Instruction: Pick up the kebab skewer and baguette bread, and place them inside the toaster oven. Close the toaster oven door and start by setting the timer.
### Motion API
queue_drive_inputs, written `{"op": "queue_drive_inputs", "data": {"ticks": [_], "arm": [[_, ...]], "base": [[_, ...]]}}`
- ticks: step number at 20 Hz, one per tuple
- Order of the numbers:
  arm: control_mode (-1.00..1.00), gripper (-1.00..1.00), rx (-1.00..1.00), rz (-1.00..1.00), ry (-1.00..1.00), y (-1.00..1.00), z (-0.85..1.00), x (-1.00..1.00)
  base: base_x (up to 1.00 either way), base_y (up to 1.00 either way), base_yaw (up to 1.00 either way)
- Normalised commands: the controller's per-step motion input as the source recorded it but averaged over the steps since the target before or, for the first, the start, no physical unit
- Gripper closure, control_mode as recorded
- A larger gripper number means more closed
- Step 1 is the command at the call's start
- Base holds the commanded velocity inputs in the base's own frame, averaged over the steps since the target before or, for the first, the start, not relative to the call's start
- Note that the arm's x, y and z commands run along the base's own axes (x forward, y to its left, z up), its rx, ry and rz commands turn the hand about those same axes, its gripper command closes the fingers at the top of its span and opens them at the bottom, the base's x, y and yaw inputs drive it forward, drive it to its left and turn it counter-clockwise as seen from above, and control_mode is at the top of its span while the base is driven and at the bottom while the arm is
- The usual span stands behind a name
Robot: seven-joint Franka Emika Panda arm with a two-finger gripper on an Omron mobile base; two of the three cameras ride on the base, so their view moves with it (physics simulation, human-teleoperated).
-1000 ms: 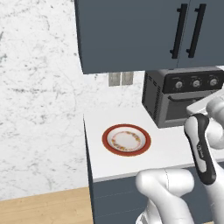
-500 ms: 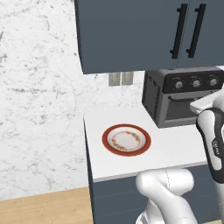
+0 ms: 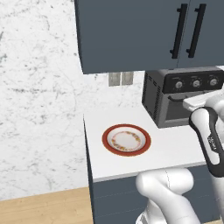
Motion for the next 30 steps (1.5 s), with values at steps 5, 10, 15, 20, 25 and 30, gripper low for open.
{"op": "queue_drive_inputs", "data": {"ticks": [5, 10, 15, 20, 25, 30], "arm": [[-1.00, -1.00, 0.04, 0.00, -0.16, -0.21, 0.00, 0.21], [-1.00, -1.00, 0.00, 0.00, -0.04, -0.17, 0.00, 0.06], [-1.00, -1.00, 0.00, 0.00, 0.00, -0.02, 0.00, 0.00], [-1.00, -1.00, 0.00, 0.00, 0.00, 0.00, 0.03, 0.01], [-1.00, -1.00, 0.00, 0.00, 0.00, -0.03, 0.00, 0.09], [-1.00, -1.00, 0.00, 0.00, 0.00, 0.00, 0.01, 0.22]], "base": [[0.00, 0.00, 0.00], [0.00, 0.00, 0.00], [0.00, 0.00, 0.00], [0.00, 0.00, 0.00], [0.00, 0.00, 0.00], [0.00, 0.00, 0.00]]}}
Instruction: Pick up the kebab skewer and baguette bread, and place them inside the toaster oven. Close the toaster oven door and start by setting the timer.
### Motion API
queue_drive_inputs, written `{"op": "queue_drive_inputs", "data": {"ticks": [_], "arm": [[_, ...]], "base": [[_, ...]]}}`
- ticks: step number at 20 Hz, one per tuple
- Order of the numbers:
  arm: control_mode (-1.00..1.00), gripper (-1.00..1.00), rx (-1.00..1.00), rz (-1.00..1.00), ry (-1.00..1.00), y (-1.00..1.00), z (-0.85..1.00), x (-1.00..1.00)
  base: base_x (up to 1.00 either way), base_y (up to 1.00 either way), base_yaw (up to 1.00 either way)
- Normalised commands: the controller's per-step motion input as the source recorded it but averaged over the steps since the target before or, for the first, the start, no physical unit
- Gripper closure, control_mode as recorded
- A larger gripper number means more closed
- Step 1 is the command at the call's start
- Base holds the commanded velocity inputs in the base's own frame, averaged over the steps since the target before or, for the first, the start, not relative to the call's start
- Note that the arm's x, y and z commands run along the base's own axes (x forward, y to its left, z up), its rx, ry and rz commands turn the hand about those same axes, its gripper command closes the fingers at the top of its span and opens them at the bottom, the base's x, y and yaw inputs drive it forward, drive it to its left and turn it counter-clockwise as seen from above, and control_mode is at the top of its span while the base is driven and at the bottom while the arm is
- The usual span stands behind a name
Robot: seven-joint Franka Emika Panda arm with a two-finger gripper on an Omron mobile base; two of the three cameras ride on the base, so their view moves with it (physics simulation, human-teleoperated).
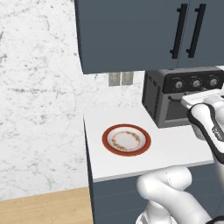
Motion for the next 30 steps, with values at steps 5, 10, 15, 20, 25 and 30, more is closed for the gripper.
{"op": "queue_drive_inputs", "data": {"ticks": [5, 10, 15, 20, 25, 30], "arm": [[-1.00, -1.00, 0.00, 0.00, 0.00, 0.00, 0.03, 0.14], [-1.00, -1.00, 0.00, 0.00, 0.00, 0.00, 0.00, 0.10], [-1.00, -1.00, 0.00, 0.00, 0.00, 0.00, 0.00, 0.21], [-1.00, -1.00, 0.00, 0.00, 0.00, 0.00, 0.00, 0.07], [-1.00, -1.00, 0.00, 0.00, 0.00, 0.00, 0.00, 0.11], [-1.00, -1.00, 0.00, 0.00, 0.04, 0.00, 0.00, 0.15]], "base": [[0.00, 0.00, 0.00], [0.00, 0.00, 0.00], [0.00, 0.00, 0.00], [0.00, 0.00, 0.00], [0.00, 0.00, 0.00], [0.00, 0.00, 0.00]]}}
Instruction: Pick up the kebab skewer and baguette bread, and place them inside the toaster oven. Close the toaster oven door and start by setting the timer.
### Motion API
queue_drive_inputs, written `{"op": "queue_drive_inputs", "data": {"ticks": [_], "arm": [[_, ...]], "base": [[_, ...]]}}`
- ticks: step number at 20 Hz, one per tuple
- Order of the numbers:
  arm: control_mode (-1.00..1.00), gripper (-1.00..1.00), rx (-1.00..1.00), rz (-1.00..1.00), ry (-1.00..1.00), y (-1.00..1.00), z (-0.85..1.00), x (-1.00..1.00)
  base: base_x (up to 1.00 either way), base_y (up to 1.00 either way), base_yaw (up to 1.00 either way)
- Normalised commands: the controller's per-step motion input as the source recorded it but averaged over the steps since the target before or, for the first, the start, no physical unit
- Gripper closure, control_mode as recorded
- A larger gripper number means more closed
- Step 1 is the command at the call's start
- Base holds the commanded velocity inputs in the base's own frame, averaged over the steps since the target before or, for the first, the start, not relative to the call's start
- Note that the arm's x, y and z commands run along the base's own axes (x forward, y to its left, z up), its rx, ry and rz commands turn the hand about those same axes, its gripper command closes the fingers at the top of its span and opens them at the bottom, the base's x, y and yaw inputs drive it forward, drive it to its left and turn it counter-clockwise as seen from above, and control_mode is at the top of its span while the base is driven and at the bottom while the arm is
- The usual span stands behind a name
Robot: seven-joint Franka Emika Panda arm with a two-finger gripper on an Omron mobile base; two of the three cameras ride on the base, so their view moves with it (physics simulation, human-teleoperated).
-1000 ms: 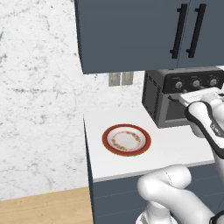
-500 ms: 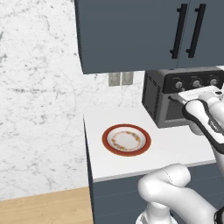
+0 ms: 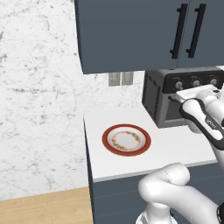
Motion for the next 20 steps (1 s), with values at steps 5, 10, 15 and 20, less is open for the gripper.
{"op": "queue_drive_inputs", "data": {"ticks": [5, 10, 15, 20], "arm": [[-1.00, -1.00, 0.00, 0.00, 0.03, 0.00, 0.00, 0.11], [-1.00, -1.00, 0.00, 0.00, 0.02, 0.00, 0.00, 0.15], [-1.00, -1.00, 0.00, 0.00, 0.01, 0.00, 0.00, 0.10], [-1.00, -1.00, 0.00, 0.00, 0.00, 0.00, -0.04, 0.12]], "base": [[0.00, 0.00, 0.00], [0.00, 0.00, 0.00], [0.00, 0.00, 0.00], [0.00, 0.00, 0.00]]}}
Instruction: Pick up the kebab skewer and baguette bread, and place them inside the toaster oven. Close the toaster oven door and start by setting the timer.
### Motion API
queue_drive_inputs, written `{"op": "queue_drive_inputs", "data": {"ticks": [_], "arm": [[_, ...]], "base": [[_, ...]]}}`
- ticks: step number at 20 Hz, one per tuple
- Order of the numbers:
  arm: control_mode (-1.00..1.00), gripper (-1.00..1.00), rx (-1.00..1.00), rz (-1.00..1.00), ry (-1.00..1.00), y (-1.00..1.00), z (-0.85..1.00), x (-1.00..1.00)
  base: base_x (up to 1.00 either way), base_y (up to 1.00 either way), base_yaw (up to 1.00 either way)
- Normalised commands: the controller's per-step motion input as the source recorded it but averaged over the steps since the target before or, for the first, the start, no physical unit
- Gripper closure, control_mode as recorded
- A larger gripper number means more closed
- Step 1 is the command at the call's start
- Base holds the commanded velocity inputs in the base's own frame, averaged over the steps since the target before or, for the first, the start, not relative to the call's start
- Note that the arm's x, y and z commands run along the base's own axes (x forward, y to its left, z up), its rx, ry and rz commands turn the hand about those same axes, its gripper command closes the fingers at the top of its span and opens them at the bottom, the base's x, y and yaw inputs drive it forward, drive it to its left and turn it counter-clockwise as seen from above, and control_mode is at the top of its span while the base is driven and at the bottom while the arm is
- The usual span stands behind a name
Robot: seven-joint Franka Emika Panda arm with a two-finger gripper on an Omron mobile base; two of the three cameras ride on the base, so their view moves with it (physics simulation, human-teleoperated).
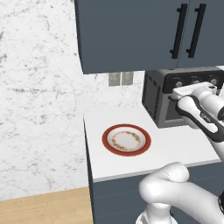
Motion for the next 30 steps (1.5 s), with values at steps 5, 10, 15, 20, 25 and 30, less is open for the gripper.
{"op": "queue_drive_inputs", "data": {"ticks": [5, 10, 15, 20, 25, 30], "arm": [[-1.00, -1.00, 0.00, 0.00, 0.01, 0.00, -0.07, 0.10], [-1.00, -1.00, 0.00, 0.00, 0.00, 0.00, -0.07, 0.06], [-1.00, -1.00, 0.00, 0.00, 0.00, 0.00, -0.08, 0.10], [-1.00, -1.00, 0.00, 0.00, 0.00, -0.01, -0.04, 0.13], [-1.00, -1.00, 0.00, 0.00, 0.00, -0.07, -0.01, 0.10], [-1.00, -1.00, 0.00, 0.00, 0.00, -0.06, -0.05, 0.07]], "base": [[0.00, 0.00, 0.00], [0.00, 0.00, 0.00], [0.00, 0.00, 0.00], [0.00, 0.00, 0.00], [0.00, 0.00, 0.00], [0.00, 0.00, 0.00]]}}
